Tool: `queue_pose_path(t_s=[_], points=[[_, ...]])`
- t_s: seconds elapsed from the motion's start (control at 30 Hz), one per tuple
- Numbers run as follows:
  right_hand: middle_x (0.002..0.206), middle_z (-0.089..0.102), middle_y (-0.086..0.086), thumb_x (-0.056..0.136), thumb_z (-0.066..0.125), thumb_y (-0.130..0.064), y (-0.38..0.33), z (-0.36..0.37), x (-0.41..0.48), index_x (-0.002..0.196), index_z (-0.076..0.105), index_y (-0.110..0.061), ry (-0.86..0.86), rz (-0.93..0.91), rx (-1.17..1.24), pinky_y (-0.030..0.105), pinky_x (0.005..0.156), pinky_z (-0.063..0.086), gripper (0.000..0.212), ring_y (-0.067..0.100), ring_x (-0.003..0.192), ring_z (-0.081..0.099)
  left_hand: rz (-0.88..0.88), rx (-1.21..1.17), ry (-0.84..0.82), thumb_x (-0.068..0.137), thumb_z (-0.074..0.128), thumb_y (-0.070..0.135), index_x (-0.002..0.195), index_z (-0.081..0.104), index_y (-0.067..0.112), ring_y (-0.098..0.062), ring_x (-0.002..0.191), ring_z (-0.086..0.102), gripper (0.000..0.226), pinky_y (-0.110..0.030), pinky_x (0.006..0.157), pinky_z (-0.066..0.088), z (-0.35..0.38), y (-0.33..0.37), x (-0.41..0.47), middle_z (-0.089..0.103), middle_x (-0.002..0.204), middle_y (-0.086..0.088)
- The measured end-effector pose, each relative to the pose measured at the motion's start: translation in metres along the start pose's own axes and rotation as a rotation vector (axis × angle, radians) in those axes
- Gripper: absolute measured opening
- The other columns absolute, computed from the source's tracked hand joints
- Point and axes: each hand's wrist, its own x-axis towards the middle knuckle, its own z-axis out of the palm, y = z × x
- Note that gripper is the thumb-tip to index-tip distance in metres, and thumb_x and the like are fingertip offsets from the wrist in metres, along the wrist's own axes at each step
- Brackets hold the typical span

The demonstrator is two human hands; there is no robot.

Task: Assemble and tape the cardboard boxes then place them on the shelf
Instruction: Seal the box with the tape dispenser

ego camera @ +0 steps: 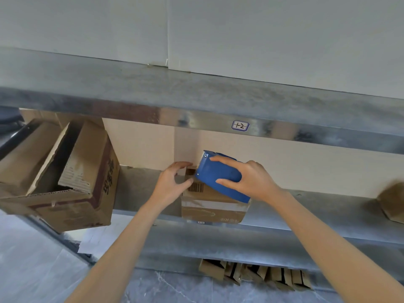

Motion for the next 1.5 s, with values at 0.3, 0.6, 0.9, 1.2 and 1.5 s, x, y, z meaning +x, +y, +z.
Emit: queue_pose_path(t_s=[0.3, 0.6, 0.9, 1.2, 1.5], points=[[0.039, 0.024, 0.001, 0.086, 0.065, -0.049, -0.005, -0.014, -0.008, 0.137, 0.041, -0.058, -0.059, -0.090, 0.081, 0.013, 0.051, 0.034, 0.058, 0.015, 0.049, 0.041, -0.025, -0.149, -0.114, 0.092, 0.062, 0.003, 0.109, 0.069, 0.030, 0.001, 0.102, 0.065, 0.033, -0.022, 0.090, 0.050, -0.014, 0.022, 0.011, 0.072, 0.104, 0.019], [0.040, 0.025, 0.000, 0.086, 0.068, -0.046, -0.010, -0.016, -0.014, 0.136, 0.043, -0.056, -0.089, -0.118, 0.096, 0.011, 0.051, 0.030, 0.057, 0.018, 0.042, 0.033, -0.023, -0.225, -0.202, 0.086, 0.052, -0.014, 0.104, 0.068, 0.022, -0.002, 0.099, 0.066, 0.044, -0.015, 0.087, 0.048, -0.013, 0.030, 0.009, 0.072, 0.104, 0.006], [0.071, 0.063, -0.008, 0.087, 0.063, -0.050, -0.001, -0.006, -0.012, 0.136, 0.033, -0.065, -0.268, -0.058, 0.279, 0.019, 0.059, 0.041, 0.059, 0.019, 0.055, 0.048, -0.081, -0.202, -0.135, 0.081, 0.054, -0.015, 0.088, 0.067, 0.011, -0.006, 0.086, 0.065, 0.030, -0.021, 0.082, 0.049, -0.003, 0.024, 0.008, 0.071, 0.086, 0.004], [0.096, 0.067, 0.003, 0.091, 0.056, -0.056, 0.000, -0.006, -0.011, 0.129, 0.032, -0.069, -0.379, -0.021, 0.361, 0.038, 0.074, 0.052, 0.047, 0.022, 0.071, 0.058, -0.073, -0.167, -0.095, 0.083, 0.049, -0.016, 0.085, 0.065, 0.015, -0.010, 0.085, 0.065, 0.035, -0.023, 0.077, 0.051, -0.002, 0.025, 0.013, 0.070, 0.085, 0.003], [0.059, 0.042, 0.015, 0.084, 0.068, -0.055, 0.003, -0.027, -0.006, 0.131, 0.039, -0.066, -0.311, -0.018, 0.332, 0.021, 0.049, 0.031, 0.057, 0.016, 0.050, 0.031, -0.018, -0.062, -0.039, 0.089, 0.054, -0.009, 0.085, 0.062, 0.019, -0.003, 0.079, 0.062, 0.029, -0.016, 0.072, 0.046, 0.002, 0.032, 0.017, 0.067, 0.083, 0.007]])
